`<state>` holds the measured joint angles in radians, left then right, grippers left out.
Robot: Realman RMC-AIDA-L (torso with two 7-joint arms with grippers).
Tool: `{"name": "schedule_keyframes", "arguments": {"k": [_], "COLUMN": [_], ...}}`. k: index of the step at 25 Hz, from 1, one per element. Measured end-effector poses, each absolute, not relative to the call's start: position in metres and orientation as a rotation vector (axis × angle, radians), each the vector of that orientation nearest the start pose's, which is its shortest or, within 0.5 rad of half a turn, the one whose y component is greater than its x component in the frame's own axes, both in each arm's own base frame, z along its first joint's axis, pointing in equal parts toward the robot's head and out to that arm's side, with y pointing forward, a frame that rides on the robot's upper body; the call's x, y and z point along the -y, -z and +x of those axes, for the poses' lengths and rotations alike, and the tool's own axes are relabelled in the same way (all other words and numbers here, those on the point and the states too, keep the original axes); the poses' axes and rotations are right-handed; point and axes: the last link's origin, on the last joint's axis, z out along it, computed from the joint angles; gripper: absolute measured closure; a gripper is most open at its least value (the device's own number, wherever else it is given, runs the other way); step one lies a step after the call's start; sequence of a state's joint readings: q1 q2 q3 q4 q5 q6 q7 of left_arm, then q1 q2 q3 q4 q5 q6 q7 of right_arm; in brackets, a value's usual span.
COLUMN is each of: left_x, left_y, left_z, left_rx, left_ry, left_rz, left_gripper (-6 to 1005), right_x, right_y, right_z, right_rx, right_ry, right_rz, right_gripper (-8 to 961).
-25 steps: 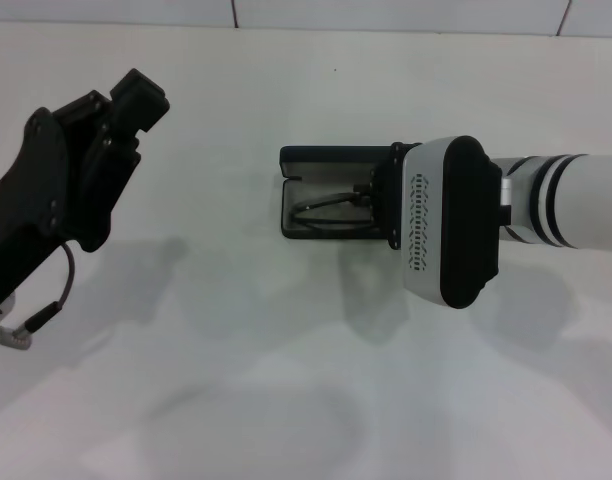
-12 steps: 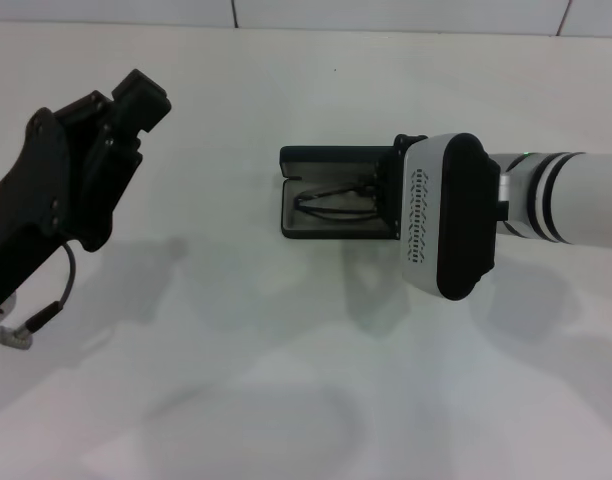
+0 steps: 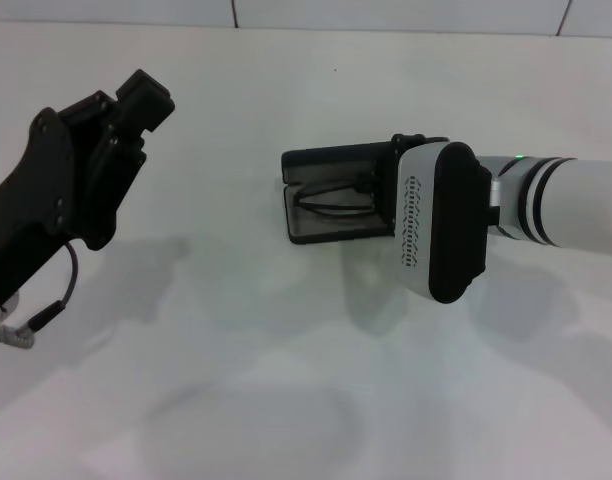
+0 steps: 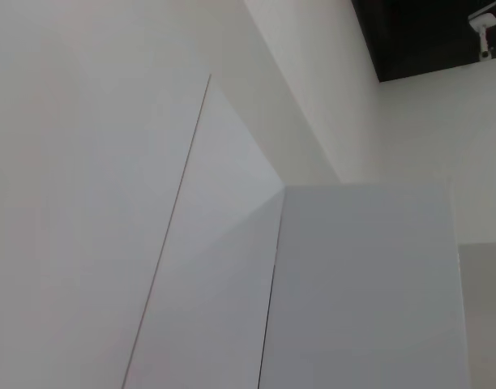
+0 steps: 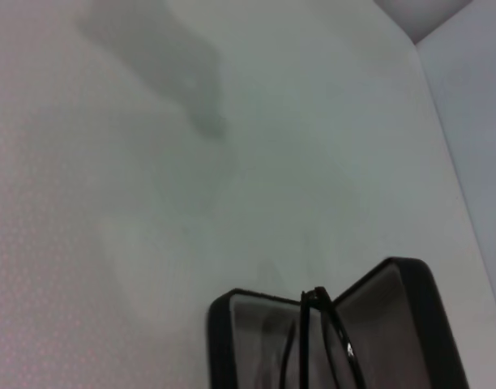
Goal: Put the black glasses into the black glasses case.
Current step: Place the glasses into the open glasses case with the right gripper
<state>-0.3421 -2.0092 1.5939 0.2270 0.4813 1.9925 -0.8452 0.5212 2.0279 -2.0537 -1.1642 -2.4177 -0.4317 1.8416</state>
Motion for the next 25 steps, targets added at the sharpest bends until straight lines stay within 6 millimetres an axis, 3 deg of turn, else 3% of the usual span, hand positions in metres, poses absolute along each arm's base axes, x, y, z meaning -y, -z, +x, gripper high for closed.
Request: {"name": "schedule_keyframes", "arguments": {"k": [25], "left_x": [-0.2415], "left_y": [-0.0225], "left_z": [-0.2486], "left_rx": [0.284], "left_ry": [1.75], "left_rz": [-2.108], "left_gripper": [934], "right_x": [-0.3583], "right_y": [0.1036], "right_z": [0.1536], "right_rx": [0.655], "right_ry": [0.248], "right_rz": [-2.393], "right_gripper": [839]}}
